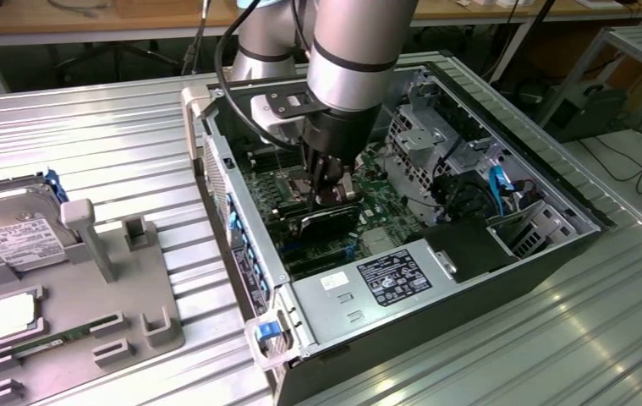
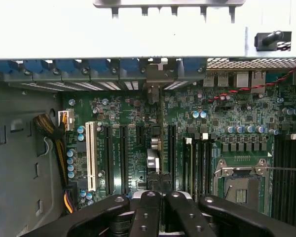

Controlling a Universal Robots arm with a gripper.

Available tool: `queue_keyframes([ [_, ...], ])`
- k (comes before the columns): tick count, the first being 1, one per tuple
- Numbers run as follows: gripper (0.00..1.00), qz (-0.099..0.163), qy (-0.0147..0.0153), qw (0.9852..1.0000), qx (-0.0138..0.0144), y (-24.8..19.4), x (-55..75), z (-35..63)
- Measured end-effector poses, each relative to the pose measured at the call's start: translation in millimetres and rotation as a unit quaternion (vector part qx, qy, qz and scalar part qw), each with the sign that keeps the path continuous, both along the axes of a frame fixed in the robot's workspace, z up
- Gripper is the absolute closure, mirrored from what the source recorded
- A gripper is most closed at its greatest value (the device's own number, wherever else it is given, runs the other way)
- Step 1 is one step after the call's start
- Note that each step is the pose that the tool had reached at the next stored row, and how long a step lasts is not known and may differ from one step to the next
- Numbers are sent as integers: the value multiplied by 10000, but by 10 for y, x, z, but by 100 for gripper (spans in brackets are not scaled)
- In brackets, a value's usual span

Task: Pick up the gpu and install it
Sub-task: 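Press down on the gpu until it lock into place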

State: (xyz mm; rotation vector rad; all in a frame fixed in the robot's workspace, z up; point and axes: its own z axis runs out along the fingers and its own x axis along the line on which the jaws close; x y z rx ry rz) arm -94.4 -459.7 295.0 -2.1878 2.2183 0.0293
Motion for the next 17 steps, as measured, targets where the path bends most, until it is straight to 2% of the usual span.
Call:
queue_keyframes([
  [10,89,0,1,10000,6,-3,-6,0],
  [12,89,0,22,10000,13,-2,-5,0],
  [13,89,0,65,10000,13,-2,-5,0],
  [17,89,-1,418,9991,12,-2,-5,0],
])
